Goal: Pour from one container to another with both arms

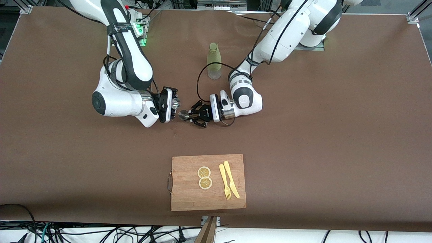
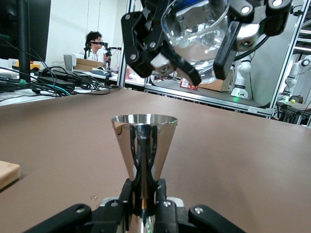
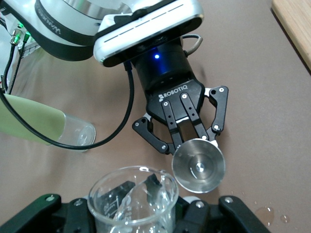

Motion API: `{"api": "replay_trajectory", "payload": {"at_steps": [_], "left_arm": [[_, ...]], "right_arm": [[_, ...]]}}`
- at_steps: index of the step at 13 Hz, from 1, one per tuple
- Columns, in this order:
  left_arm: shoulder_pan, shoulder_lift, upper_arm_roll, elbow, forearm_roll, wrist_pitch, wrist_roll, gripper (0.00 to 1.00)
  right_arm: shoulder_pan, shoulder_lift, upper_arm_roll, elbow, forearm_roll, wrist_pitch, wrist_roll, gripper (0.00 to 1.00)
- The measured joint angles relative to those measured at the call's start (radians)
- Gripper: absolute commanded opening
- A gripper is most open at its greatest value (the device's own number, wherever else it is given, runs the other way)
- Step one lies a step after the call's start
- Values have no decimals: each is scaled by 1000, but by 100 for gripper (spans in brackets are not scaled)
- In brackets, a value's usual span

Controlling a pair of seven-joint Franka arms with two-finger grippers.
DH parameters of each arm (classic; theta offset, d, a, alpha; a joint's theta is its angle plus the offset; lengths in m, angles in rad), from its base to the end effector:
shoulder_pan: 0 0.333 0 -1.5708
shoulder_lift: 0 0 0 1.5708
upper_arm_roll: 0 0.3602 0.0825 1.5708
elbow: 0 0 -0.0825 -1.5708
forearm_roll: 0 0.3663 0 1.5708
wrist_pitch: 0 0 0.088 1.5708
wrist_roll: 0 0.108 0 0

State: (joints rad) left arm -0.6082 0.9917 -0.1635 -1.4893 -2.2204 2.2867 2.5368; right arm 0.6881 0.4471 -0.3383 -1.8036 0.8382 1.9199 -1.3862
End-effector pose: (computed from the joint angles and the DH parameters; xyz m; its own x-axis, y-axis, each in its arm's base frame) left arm 0.5317 -0.5073 0.1319 0.2052 -0.1110 0.9724 -0.9615 -0.2081 0.1792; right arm 0.5635 0.2861 0.3498 0.3135 0.8549 0.4134 0.8924 -0.1164 -0.4360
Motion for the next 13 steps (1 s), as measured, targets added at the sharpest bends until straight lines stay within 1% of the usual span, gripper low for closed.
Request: {"api": "replay_trajectory", "payload": {"at_steps": [7, 13], "left_arm": [[0, -2, -7, 0, 0, 0, 0, 0], [0, -2, -9, -2, 0, 0, 0, 0]], "right_arm": [[11, 8, 1, 15, -31, 0, 44, 22], [14, 9, 1, 22, -35, 0, 51, 23]]}}
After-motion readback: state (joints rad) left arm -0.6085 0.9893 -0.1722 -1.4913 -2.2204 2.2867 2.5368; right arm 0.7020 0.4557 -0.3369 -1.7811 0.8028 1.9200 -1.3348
